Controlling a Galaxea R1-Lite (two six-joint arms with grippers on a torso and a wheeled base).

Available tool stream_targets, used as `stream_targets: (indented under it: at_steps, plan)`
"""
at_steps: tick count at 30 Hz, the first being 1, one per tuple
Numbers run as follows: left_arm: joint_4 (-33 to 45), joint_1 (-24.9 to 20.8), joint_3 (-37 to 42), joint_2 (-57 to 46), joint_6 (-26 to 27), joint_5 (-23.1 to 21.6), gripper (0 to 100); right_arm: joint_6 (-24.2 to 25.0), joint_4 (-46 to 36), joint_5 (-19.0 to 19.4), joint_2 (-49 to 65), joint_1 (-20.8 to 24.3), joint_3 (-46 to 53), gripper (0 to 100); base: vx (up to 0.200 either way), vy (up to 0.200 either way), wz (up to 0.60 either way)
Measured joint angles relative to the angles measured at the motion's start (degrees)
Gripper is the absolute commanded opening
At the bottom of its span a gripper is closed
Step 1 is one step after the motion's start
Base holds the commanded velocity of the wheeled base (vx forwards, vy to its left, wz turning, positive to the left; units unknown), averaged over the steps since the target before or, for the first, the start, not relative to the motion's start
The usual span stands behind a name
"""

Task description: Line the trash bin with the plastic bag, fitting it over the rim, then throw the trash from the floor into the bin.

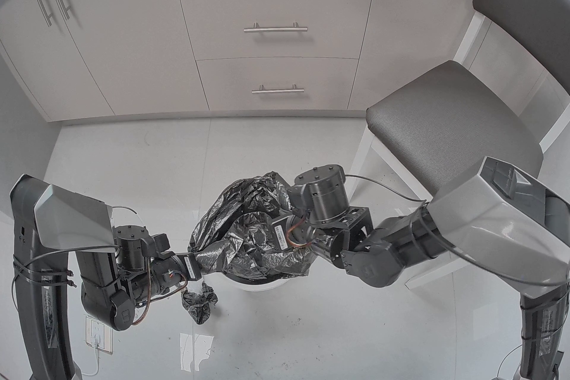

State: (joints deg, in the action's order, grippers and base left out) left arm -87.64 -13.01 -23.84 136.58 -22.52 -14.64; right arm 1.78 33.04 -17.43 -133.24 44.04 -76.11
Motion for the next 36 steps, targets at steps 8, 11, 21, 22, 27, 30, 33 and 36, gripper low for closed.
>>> stream_targets:
  at_steps: [8, 11, 21, 22, 27, 30, 33, 36]
  plan:
    - [-0.1, 1.2, 1.4, -0.1, 9.2, 1.0, 0, -4.9, 9.2, 1.6, 3.0, -2.4, 10.4, 0, 0.000, 0.000, 0.00]
    - [-0.1, 1.4, 1.7, -0.1, 11.6, 1.1, 0, -5.1, 12.0, 1.8, 3.4, -2.7, 13.1, 0, 0.000, 0.000, 0.00]
    - [-0.1, 2.0, 0.5, 0.0, 13.9, 1.0, 0, -5.2, 14.8, 2.2, 2.3, -4.1, 13.9, 0, 0.000, 0.000, 0.00]
    - [-0.1, 2.0, 0.1, 0.0, 13.4, 1.1, 0, -5.2, 14.8, 2.1, 2.0, -4.2, 13.5, 0, 0.000, 0.000, 0.00]
    - [-0.1, 2.0, -3.3, 0.1, 10.4, 2.2, 0, -5.3, 13.8, 1.8, 0.1, -4.1, 8.1, 0, 0.000, 0.000, 0.00]
    - [0.0, 2.0, -5.4, 0.2, 9.1, 2.7, 0, -5.3, 11.8, 1.6, -1.6, -3.8, 3.6, 0, 0.000, 0.000, 0.00]
    - [0.1, 2.2, -7.1, 0.7, 8.6, 3.0, 0, -5.4, 10.1, 1.5, -3.4, -3.5, -0.4, 0, 0.000, 0.000, 0.00]
    - [0.1, 2.9, -8.3, 1.5, 8.4, 3.4, 0, -5.4, 8.8, 1.5, -5.2, -3.3, -3.6, 0, 0.000, 0.000, 0.00]
